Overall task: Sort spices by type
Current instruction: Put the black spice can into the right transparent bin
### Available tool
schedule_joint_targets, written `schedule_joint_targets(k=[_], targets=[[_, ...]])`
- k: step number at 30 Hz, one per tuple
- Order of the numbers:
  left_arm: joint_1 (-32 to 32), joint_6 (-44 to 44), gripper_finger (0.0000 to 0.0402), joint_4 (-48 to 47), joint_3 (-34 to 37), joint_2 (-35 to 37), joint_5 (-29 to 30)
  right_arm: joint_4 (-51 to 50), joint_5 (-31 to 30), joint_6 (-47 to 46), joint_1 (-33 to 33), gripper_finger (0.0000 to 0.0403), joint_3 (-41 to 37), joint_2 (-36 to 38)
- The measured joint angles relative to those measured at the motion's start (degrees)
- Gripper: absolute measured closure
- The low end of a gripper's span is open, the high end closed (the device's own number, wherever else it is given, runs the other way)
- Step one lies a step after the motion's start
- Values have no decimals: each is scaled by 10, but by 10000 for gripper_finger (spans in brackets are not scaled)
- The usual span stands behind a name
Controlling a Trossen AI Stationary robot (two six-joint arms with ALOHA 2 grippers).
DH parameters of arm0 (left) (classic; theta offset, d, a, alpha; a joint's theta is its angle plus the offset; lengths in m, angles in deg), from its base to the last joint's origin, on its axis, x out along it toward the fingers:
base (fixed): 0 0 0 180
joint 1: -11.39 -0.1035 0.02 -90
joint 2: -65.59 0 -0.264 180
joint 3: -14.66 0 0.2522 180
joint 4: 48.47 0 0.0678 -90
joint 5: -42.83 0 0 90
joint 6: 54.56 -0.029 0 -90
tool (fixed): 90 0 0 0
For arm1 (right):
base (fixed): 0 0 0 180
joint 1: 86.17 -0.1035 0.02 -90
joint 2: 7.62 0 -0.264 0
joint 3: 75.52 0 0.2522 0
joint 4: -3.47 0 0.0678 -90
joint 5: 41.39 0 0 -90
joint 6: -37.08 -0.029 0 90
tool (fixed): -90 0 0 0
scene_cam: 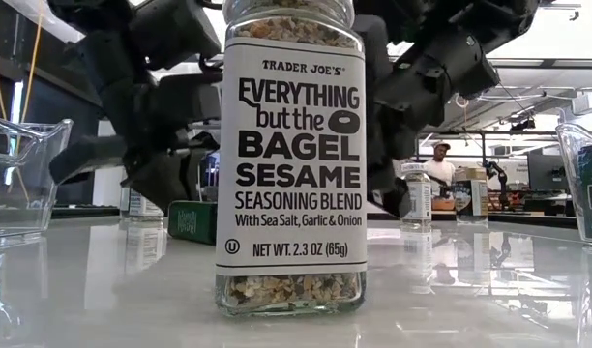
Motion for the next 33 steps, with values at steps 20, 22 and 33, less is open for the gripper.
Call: schedule_joint_targets(k=[20,22,33], targets=[[6,-1,402,88,1,-29,4,5,-95,-51,-1,401,0,-9],[8,1,401,106,1,-28,4,-5,-82,-51,-4,401,0,-9],[34,49,402,135,0,-54,11,-15,-59,-51,-33,401,0,-9]])
